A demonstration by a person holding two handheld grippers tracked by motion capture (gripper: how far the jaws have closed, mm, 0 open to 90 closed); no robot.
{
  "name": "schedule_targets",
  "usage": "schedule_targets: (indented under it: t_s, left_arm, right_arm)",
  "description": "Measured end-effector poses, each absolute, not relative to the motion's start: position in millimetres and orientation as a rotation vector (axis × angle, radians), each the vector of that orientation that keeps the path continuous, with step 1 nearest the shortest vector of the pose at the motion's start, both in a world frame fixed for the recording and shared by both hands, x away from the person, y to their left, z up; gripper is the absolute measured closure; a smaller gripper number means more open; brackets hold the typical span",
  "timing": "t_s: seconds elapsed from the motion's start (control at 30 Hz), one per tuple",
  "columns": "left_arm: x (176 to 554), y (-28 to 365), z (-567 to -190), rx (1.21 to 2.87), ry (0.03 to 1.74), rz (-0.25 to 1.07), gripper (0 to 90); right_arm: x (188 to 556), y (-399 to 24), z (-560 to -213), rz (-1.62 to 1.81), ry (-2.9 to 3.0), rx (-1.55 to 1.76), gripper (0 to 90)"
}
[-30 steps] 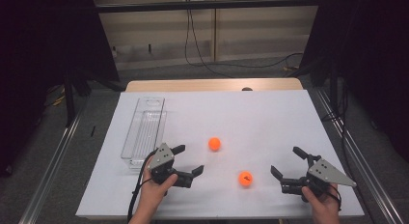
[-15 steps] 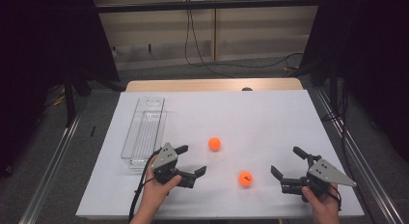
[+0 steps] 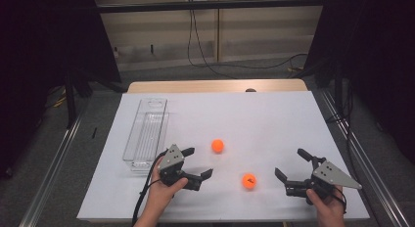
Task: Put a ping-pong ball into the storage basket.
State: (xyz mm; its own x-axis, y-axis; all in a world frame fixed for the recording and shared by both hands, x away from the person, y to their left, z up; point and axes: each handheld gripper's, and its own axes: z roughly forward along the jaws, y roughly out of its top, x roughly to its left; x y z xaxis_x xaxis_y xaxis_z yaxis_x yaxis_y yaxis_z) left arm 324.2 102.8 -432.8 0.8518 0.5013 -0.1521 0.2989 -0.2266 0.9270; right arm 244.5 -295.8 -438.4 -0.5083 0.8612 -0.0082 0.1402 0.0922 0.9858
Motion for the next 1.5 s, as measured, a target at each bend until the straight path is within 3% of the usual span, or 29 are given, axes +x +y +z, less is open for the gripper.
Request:
schedule_targets:
  t_s: [1.5]
  left_arm:
    - [328.2,78.1,-437.7,1.887,0.597,0.157,2.6]
  right_arm:
    - [244.4,-296.3,-438.4,1.468,1.74,0.995,0.5]
